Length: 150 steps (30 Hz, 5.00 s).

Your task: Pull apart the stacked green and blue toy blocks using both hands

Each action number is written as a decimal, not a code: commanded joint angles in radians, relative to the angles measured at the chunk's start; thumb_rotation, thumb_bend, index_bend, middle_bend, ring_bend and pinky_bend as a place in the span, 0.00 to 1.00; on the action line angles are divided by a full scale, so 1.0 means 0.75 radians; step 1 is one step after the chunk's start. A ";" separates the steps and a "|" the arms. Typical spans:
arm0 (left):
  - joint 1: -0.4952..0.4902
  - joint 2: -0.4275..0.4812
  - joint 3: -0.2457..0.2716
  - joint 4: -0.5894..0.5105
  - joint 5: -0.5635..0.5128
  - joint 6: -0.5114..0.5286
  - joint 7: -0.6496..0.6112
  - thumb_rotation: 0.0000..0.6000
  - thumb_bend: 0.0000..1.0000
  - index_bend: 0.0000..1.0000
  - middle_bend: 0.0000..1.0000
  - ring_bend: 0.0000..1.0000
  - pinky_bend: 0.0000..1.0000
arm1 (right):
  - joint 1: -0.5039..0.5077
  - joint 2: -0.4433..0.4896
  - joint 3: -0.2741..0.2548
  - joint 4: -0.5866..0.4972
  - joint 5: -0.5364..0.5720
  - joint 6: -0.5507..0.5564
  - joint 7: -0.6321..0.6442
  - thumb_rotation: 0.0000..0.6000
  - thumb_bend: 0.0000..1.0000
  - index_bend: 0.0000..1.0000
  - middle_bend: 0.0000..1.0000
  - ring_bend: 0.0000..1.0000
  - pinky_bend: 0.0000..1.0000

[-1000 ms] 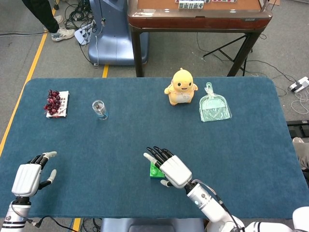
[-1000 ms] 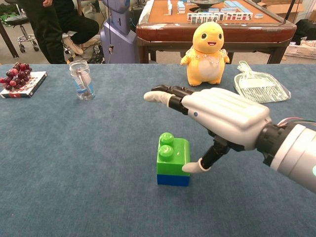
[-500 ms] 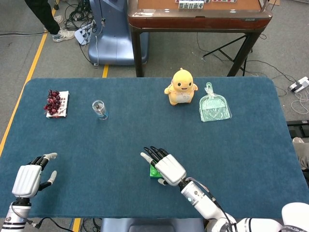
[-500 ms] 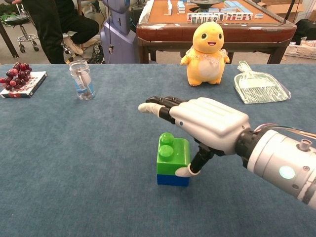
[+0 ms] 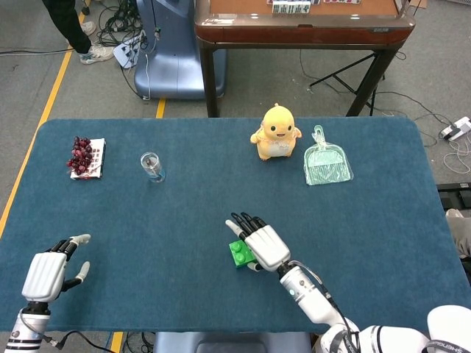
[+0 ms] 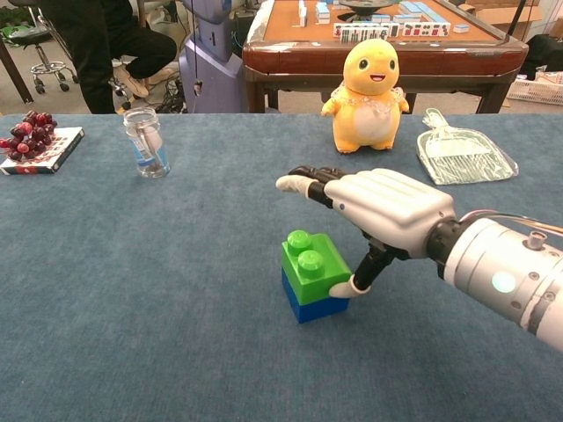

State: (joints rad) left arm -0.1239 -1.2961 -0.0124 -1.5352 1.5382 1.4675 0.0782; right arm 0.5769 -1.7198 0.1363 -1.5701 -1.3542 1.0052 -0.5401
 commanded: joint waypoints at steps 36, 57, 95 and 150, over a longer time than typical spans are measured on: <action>0.001 -0.015 0.006 0.017 0.001 -0.007 -0.006 1.00 0.40 0.31 0.34 0.34 0.56 | 0.150 0.062 0.002 -0.126 0.410 -0.068 -0.126 1.00 0.01 0.29 0.04 0.00 0.16; -0.014 -0.014 -0.001 -0.013 0.013 -0.013 0.002 1.00 0.40 0.32 0.37 0.37 0.58 | 0.156 0.108 0.011 -0.180 0.401 0.000 -0.008 1.00 0.07 0.58 0.15 0.00 0.16; -0.445 -0.098 -0.267 -0.702 -0.325 -0.392 0.280 1.00 0.09 0.22 1.00 1.00 1.00 | 0.146 0.482 0.198 -0.653 0.395 0.198 0.167 1.00 0.06 0.58 0.15 0.00 0.16; -0.594 -0.433 -0.312 -0.639 -0.716 -0.276 0.247 1.00 0.08 0.34 1.00 1.00 1.00 | 0.287 0.096 0.210 -0.439 0.456 0.209 0.281 1.00 0.06 0.58 0.13 0.00 0.16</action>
State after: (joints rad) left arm -0.5687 -1.6197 -0.2463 -2.0156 1.0011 1.2591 0.2619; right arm 0.7919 -1.6475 0.2934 -1.8996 -1.0123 1.1617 -0.3295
